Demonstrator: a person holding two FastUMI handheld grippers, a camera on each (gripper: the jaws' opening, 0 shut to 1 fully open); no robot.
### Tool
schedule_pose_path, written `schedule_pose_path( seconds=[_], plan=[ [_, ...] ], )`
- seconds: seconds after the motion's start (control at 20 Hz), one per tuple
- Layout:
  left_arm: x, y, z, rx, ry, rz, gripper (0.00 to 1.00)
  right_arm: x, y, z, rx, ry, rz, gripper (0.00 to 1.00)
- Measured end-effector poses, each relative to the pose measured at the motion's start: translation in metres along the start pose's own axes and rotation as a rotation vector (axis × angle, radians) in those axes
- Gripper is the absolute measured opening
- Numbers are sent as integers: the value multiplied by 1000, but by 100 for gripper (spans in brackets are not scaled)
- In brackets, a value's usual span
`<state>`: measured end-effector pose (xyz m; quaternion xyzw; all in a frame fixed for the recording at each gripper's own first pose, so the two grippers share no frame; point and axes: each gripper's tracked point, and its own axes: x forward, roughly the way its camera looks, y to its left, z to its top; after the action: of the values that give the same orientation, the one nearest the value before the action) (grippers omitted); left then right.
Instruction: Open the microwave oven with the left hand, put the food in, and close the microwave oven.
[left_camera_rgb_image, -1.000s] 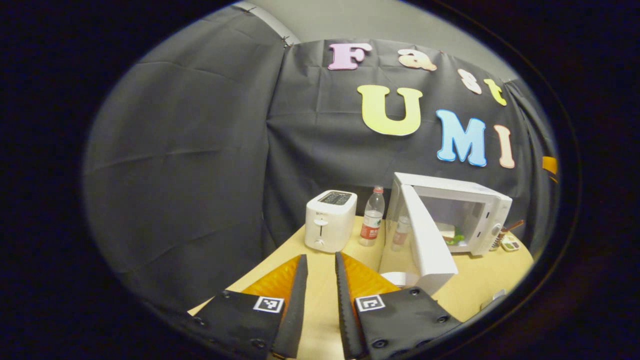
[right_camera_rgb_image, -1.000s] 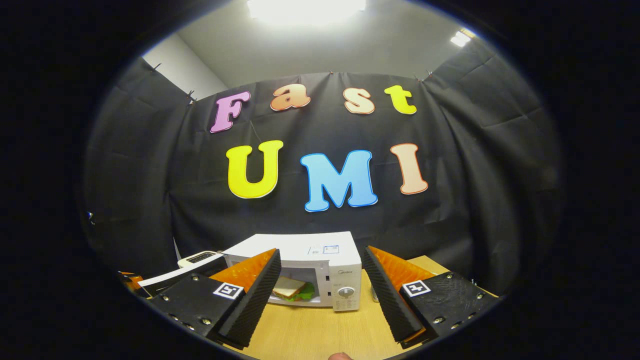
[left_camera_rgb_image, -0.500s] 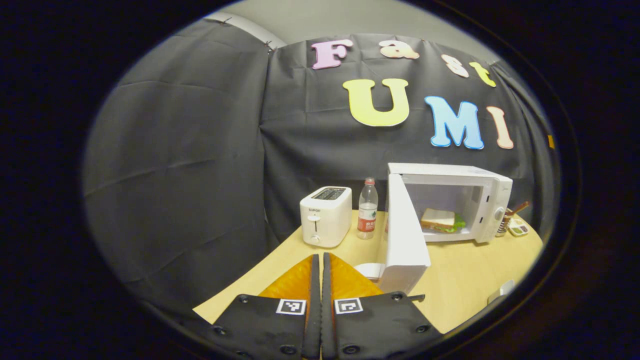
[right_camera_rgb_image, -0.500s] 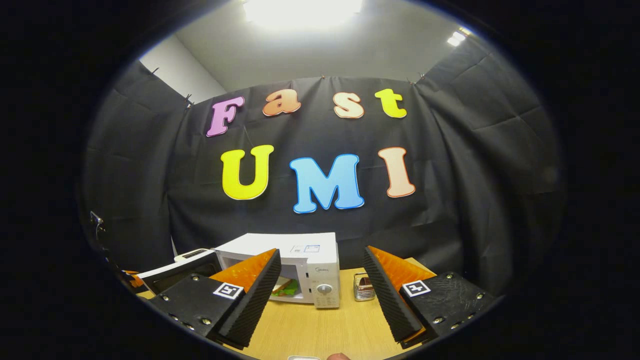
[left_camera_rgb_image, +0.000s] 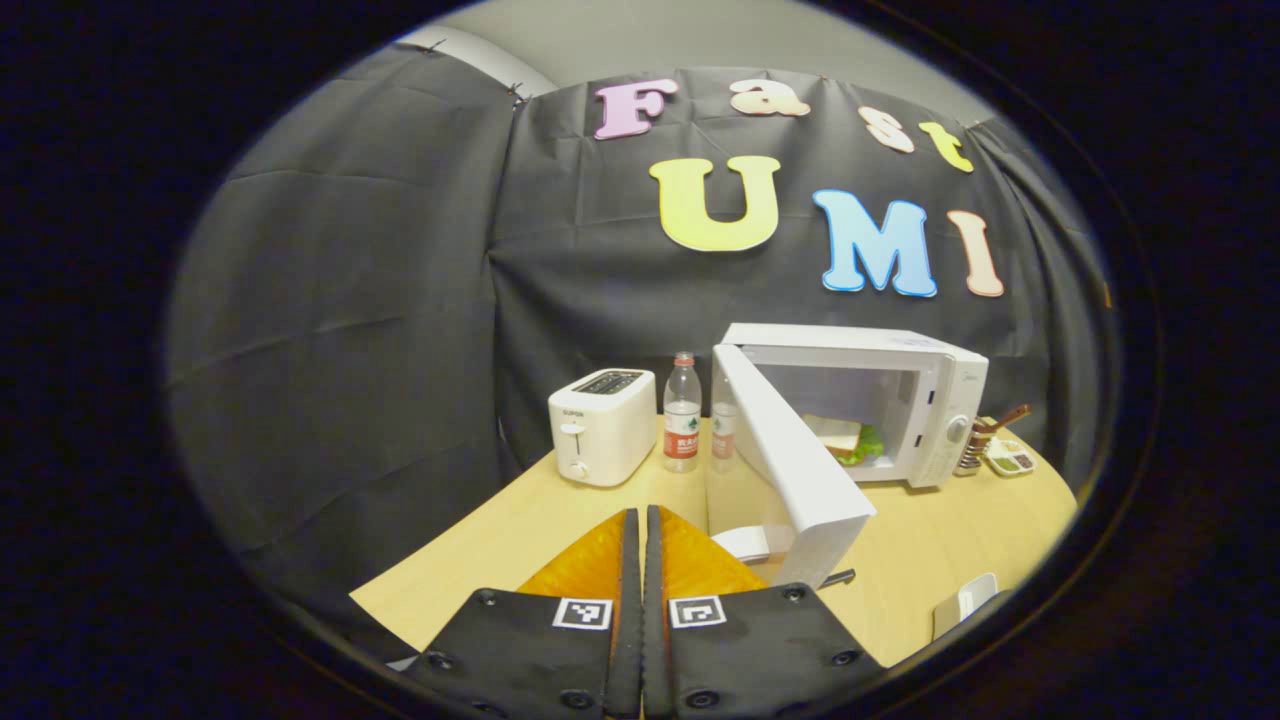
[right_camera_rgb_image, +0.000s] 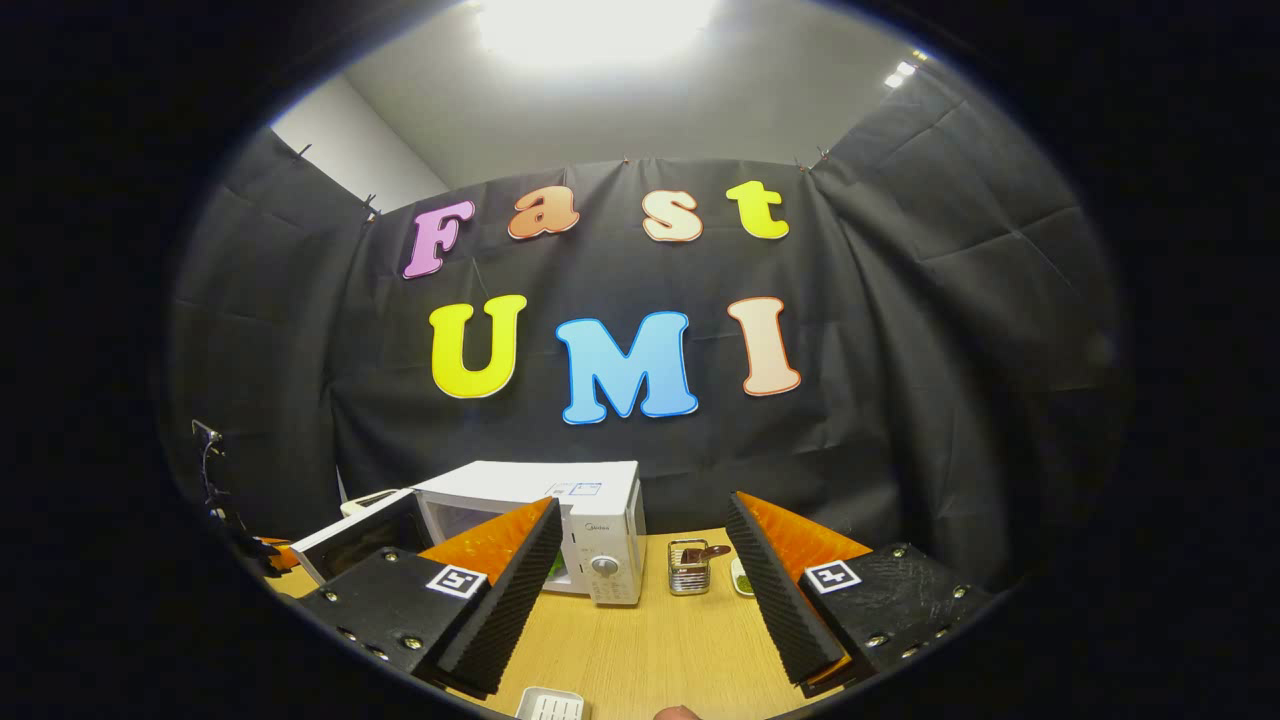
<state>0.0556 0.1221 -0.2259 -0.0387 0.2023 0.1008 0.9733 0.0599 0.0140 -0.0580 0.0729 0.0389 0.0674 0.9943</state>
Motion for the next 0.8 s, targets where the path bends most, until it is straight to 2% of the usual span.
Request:
schedule_pose_path(
  seconds=[0.35,0.8],
  plan=[
    [0,-66,5,25,-5,-108,7,-16,-14,-10,2,27,12,100],
    [19,-137,5,55,18,-298,7,-8,-14,-12,-21,36,-30,100]
  ],
)
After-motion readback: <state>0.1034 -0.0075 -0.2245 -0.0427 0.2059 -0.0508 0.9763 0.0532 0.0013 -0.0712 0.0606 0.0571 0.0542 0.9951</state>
